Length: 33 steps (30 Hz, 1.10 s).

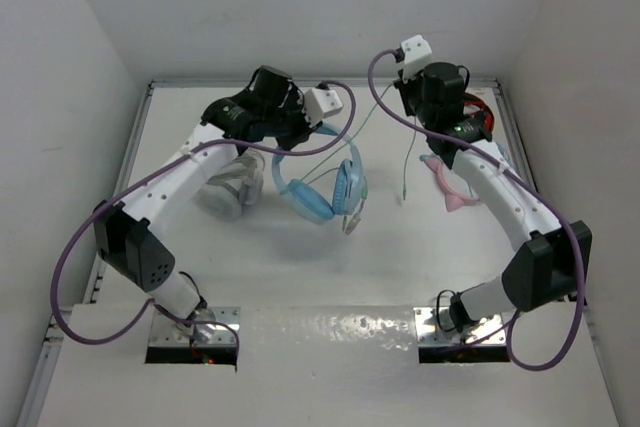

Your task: Wrap the headphones

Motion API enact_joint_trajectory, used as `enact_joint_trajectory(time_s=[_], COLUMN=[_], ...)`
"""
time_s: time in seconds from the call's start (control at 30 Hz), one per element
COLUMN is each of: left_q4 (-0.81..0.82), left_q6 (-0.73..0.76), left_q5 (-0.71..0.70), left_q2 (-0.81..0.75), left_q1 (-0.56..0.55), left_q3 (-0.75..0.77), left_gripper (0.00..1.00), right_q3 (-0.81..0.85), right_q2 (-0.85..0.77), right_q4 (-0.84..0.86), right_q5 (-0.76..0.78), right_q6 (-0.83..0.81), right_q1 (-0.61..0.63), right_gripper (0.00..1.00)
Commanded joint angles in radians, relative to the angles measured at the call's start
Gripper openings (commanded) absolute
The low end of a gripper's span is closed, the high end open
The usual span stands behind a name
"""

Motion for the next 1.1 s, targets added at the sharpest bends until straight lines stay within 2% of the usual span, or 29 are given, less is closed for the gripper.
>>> enact_joint_trajectory(time_s=[0.0,0.13,0.27,0.37,0.43,0.47,0.5,0.57,0.63,0.73,0.97,1.07], left_q4=[-0.019,-0.047,-0.048,-0.036,-0.016,-0.010,-0.001,0.002,0.018,0.025,0.028,0.033], left_q6=[-0.076,-0.183,-0.303,-0.351,-0.381,-0.391,-0.407,-0.421,-0.444,-0.477,-0.529,-0.539], left_q5=[0.145,0.226,0.269,0.283,0.294,0.300,0.300,0.288,0.273,0.274,0.305,0.294], left_q2=[-0.052,-0.023,0.016,0.041,0.049,0.059,0.067,0.089,0.093,0.112,0.127,0.127], left_q1=[0.002,0.003,0.003,0.002,0.002,0.002,0.002,0.002,0.002,0.000,0.001,0.000], left_q3=[0.139,0.288,0.481,0.552,0.594,0.606,0.620,0.652,0.667,0.704,0.755,0.758], left_gripper=[0.00,0.00,0.00,0.00,0.00,0.00,0.00,0.00,0.00,0.00,0.00,0.00], right_q3=[0.008,-0.076,-0.127,-0.145,-0.162,-0.177,-0.184,-0.199,-0.202,-0.188,-0.187,-0.185], right_q2=[0.029,0.032,0.098,0.153,0.213,0.236,0.261,0.333,0.388,0.446,0.514,0.535], right_q4=[0.054,0.126,0.217,0.290,0.422,0.546,0.623,0.816,0.890,0.898,0.898,0.898], right_q5=[-0.036,-0.140,-0.365,-0.468,-0.520,-0.534,-0.572,-0.597,-0.597,-0.576,-0.554,-0.545], right_q6=[0.048,0.120,0.237,0.362,0.497,0.561,0.696,0.807,0.903,0.927,0.919,0.915], right_q1=[-0.010,-0.010,-0.010,-0.010,-0.008,-0.008,-0.005,0.001,0.016,0.038,0.087,0.108], right_gripper=[0.00,0.00,0.07,0.10,0.11,0.11,0.11,0.12,0.14,0.17,0.17,0.24])
